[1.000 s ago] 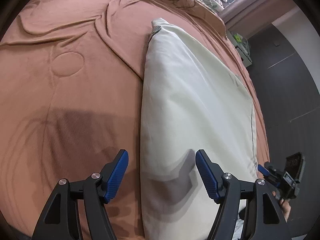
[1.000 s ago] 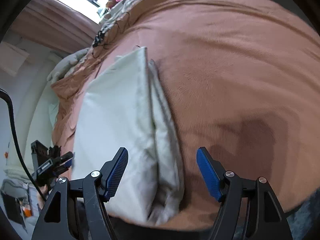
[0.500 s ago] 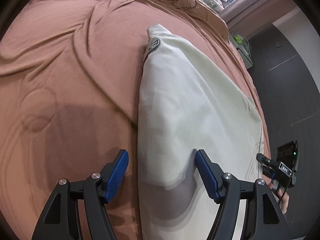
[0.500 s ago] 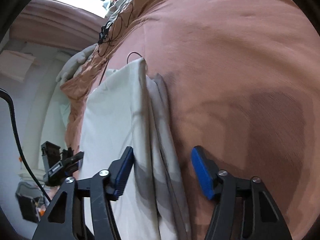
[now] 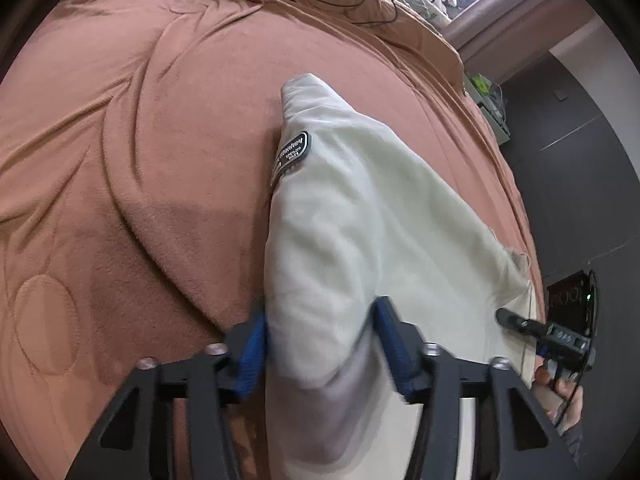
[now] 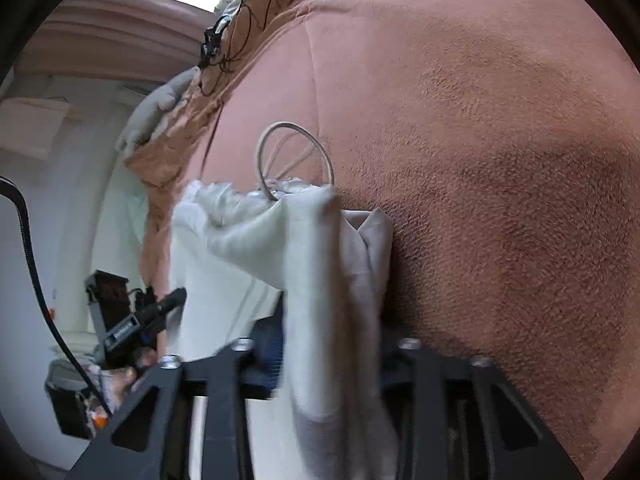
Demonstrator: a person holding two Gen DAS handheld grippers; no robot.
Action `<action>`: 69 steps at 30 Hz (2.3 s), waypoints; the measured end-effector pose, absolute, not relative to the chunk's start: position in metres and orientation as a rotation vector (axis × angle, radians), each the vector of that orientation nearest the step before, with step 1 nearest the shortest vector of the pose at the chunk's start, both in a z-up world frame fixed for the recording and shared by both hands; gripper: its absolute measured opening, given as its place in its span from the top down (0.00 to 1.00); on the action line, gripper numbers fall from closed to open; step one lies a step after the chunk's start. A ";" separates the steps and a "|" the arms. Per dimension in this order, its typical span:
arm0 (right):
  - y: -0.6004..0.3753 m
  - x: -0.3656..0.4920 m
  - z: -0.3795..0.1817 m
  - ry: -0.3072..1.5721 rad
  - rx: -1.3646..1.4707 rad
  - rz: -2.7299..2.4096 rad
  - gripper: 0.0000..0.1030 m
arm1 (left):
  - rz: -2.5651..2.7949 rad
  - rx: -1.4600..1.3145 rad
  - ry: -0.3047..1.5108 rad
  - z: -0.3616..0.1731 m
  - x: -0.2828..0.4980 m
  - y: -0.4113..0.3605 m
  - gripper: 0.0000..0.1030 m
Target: Fold large clothes
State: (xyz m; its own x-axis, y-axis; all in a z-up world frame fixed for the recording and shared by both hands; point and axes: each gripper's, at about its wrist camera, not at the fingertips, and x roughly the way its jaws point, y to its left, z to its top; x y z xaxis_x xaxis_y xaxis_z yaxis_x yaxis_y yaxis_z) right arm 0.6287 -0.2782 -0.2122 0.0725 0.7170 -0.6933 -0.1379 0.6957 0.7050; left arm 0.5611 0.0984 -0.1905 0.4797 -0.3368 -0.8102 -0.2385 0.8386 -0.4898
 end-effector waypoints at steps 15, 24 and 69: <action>-0.277 0.574 -0.095 1.124 0.435 0.692 0.89 | -0.065 -0.506 0.930 -0.102 0.512 0.074 0.82; -0.282 0.520 -0.024 1.001 0.392 0.675 0.89 | -0.085 -0.498 0.818 -0.039 0.472 0.042 0.84; -0.589 0.440 0.126 0.720 0.310 0.258 0.89 | -0.505 -0.387 0.815 0.046 0.497 -0.308 0.87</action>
State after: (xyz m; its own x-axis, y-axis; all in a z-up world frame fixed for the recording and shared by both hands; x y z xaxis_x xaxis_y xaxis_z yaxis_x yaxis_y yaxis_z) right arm 0.4403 -0.5893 0.1263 0.7236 0.3351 -0.6034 -0.1245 0.9233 0.3634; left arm 0.4973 -0.3084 0.0464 0.5795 -0.5643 -0.5880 0.2756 0.8146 -0.5103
